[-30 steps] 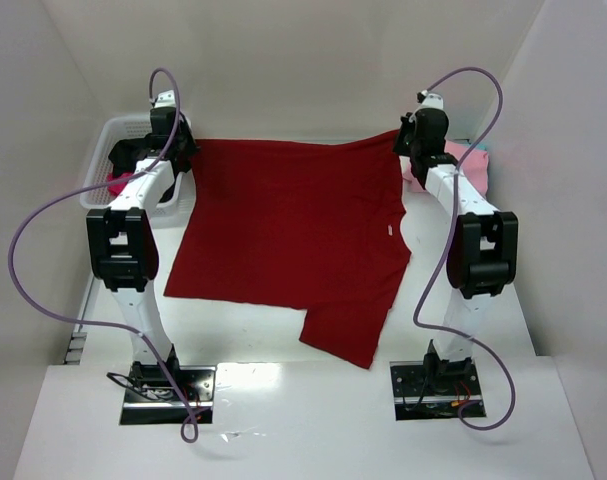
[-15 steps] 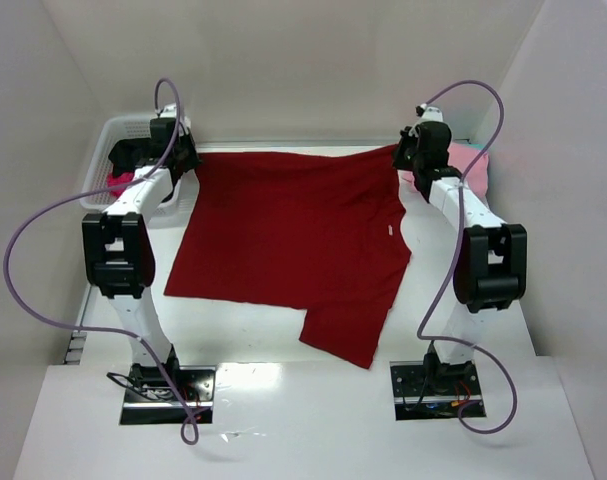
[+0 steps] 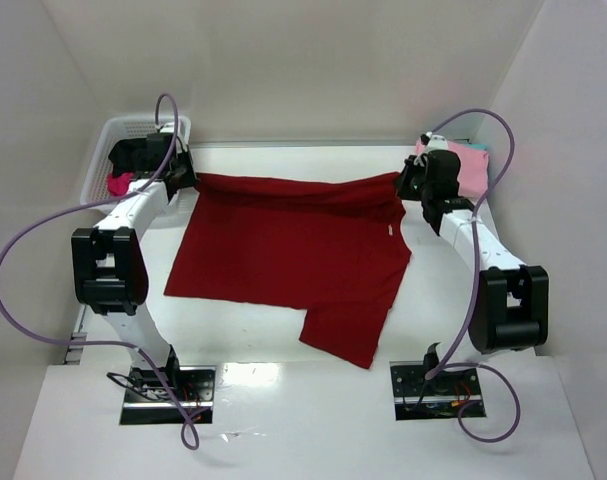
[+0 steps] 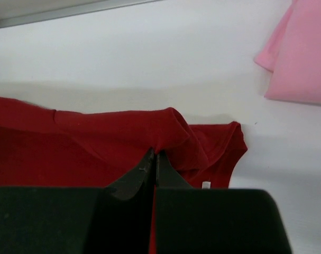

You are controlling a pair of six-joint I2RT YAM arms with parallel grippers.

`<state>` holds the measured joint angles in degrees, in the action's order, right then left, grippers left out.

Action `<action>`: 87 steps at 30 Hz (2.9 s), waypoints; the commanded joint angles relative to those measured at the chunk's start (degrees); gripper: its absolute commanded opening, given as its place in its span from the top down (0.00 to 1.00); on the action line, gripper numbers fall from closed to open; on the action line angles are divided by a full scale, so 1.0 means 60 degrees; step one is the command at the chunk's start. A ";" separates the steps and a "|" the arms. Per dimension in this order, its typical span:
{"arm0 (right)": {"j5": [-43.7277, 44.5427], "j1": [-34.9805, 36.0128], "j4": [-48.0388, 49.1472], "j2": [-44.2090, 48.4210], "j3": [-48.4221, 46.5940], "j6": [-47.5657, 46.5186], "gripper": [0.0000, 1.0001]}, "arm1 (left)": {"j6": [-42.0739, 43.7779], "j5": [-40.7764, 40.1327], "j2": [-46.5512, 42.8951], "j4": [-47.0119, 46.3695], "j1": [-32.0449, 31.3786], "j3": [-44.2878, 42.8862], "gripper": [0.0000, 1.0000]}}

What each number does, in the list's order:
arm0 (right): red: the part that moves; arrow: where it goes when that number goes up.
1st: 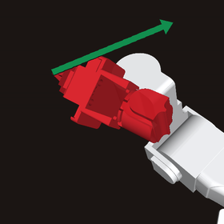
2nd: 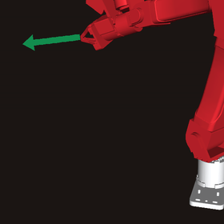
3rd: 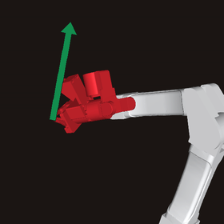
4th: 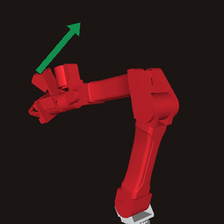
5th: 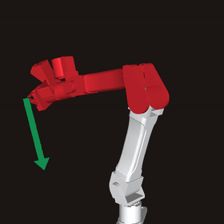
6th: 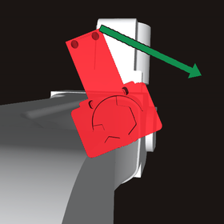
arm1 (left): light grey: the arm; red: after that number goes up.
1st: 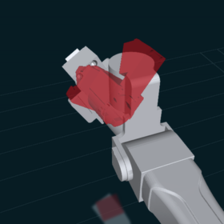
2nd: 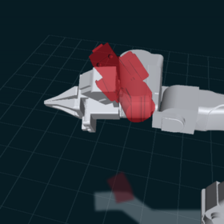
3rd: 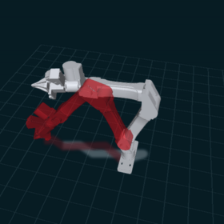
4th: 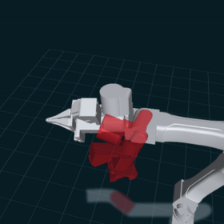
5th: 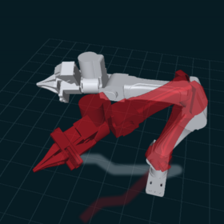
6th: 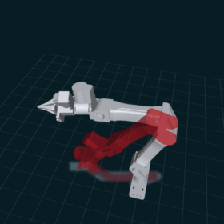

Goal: Fold and stack the t-shirts
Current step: Fold the flattened tshirt in 1/3 of the way

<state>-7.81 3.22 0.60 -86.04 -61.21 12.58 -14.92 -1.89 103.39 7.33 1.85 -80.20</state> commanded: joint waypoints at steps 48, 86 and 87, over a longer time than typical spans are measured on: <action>-0.0571 -0.0010 -0.1652 0.1099 0.1985 -0.0632 1.00 | 0.0538 0.0739 0.0141 0.0256 0.0835 0.0945 1.00; -0.0003 -0.0098 -0.1286 -0.0453 0.0330 0.0057 0.00 | 0.1298 0.3744 0.1282 0.0286 0.0059 -0.0783 0.11; 0.0216 -0.0098 -0.1374 -0.0643 0.0227 0.0144 0.00 | 0.1300 0.3743 0.1370 0.0287 -0.0029 -0.0899 0.11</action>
<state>-12.19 3.16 -9.61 -85.03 -55.16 11.75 -11.38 17.91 109.08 8.71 5.13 -81.65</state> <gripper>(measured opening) 0.999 0.884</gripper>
